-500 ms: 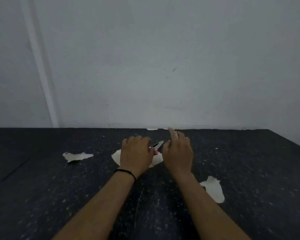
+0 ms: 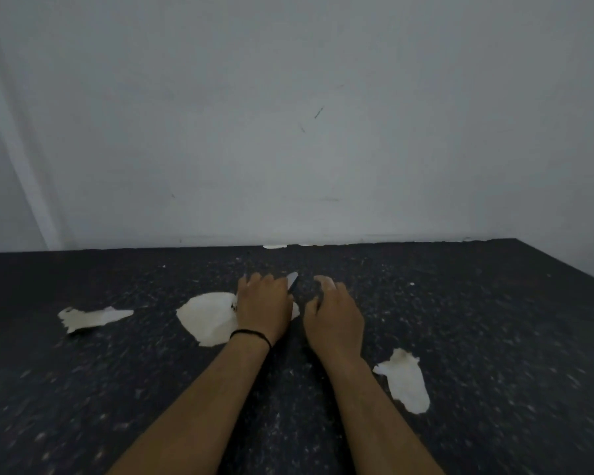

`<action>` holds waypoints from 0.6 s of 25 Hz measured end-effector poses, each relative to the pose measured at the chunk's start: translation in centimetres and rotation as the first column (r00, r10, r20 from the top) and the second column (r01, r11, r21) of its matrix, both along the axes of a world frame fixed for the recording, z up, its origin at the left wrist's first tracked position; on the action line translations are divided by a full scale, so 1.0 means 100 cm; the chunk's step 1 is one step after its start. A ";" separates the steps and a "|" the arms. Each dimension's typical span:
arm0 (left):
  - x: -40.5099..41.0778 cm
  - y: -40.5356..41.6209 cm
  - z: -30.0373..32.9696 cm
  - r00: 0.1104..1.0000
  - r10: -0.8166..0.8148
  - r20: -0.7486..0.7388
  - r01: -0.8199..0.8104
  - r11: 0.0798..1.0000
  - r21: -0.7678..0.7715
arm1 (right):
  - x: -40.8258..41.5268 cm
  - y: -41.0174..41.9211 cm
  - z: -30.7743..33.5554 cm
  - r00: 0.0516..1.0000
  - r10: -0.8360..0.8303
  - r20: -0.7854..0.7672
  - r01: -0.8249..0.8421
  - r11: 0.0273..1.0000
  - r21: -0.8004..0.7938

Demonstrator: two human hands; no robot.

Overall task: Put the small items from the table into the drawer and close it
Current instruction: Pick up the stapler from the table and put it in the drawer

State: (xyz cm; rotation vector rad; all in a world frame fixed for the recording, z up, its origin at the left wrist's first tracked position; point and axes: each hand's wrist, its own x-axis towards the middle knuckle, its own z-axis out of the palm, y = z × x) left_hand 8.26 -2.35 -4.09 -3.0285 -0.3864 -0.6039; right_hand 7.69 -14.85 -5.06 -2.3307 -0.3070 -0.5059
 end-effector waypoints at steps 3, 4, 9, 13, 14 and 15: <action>-0.004 -0.002 -0.005 0.994 -0.077 0.072 0.085 0.989 -0.122 | 0.004 -0.001 -0.001 0.999 -0.001 -0.032 0.002 1.000 0.013; -0.007 -0.003 -0.004 0.987 -0.121 0.104 0.139 0.972 -0.190 | 0.003 -0.001 0.000 0.999 0.004 -0.042 -0.003 1.000 0.026; -0.034 -0.016 -0.004 0.914 -0.319 0.249 0.390 0.859 -0.332 | 0.004 -0.013 0.005 0.982 0.167 -0.089 -0.180 0.970 -0.162; -0.051 -0.030 0.004 0.874 -0.361 0.324 0.464 0.819 -0.339 | -0.007 -0.033 0.016 0.972 0.202 -0.117 -0.225 0.944 -0.243; -0.054 -0.034 0.006 0.877 -0.349 0.331 0.459 0.812 -0.360 | -0.012 -0.039 0.020 0.971 0.202 -0.127 -0.229 0.936 -0.268; -0.058 -0.040 0.006 0.880 -0.338 0.334 0.452 0.813 -0.366 | -0.019 -0.048 0.023 0.973 0.189 -0.131 -0.220 0.929 -0.297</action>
